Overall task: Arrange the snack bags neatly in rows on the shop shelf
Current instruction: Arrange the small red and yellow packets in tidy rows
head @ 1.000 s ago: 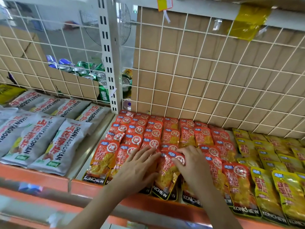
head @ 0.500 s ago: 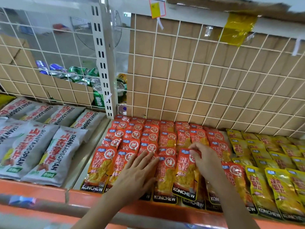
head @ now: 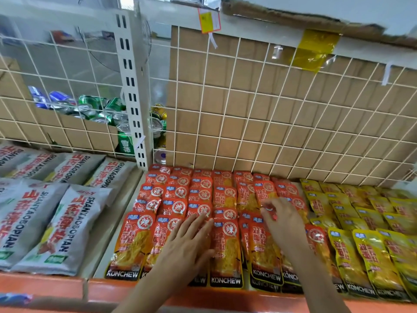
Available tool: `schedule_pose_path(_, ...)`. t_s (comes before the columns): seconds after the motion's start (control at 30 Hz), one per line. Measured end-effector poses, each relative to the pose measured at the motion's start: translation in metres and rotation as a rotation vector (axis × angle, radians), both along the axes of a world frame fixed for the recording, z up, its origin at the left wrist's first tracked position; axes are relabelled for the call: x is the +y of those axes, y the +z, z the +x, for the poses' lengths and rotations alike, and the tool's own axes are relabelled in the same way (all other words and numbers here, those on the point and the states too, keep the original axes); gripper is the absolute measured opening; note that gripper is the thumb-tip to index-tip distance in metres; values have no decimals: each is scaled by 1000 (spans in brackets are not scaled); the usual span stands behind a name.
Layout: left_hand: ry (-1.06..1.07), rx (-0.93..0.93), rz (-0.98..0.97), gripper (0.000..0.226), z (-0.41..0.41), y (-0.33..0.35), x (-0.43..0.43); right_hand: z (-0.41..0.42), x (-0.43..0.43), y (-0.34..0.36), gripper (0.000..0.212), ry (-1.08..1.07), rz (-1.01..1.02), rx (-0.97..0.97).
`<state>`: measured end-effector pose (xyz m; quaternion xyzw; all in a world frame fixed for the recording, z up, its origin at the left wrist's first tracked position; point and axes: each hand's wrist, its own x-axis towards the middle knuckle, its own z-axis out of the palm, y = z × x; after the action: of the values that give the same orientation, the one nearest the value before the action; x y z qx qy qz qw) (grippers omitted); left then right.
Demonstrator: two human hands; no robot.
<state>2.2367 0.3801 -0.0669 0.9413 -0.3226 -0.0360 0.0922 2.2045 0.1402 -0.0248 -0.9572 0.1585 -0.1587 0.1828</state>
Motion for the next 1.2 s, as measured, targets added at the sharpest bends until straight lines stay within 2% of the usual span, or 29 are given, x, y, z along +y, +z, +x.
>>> schedule_pose_path(0.1, -15, -15, -174, 84, 10, 6, -2, 18, 3, 1, 22, 40, 8, 53)
schedule_pose_path(0.23, 5, -13, -144, 108, 34, 17, -11, 51, 6, 5, 21, 105, 9, 142)
schedule_pose_path(0.27, 19, -23, -138, 105, 41, 21, -14, 59, 7, 5, 22, 121, -20, 165)
schedule_pose_path(0.37, 60, 4, -73, 70, 64, 22, -22, 80, 11, 2, 29, 156, -103, 248)
schedule_pose_path(0.4, 58, 39, -41, 64, 70, 22, -24, 86, 12, 1, 31, 165, -109, 271)
schedule_pose_path(0.47, 24, 59, 9, 72, 81, 18, -25, 95, 12, 0, 33, 170, -112, 301)
schedule_pose_path(0.57, -32, 33, 26, 101, 88, 9, -26, 106, 11, 0, 34, 171, -112, 347)
schedule_pose_path(0.6, -35, 28, 29, 103, 89, 7, -26, 110, 10, 0, 32, 171, -106, 352)
schedule_pose_path(0.9, -15, 31, -24, 94, 88, 5, -26, 132, 10, 1, 10, 153, 102, 218)
schedule_pose_path(1.2, -25, 25, -28, 88, 90, 2, -26, 146, 8, -8, 14, 157, 23, 265)
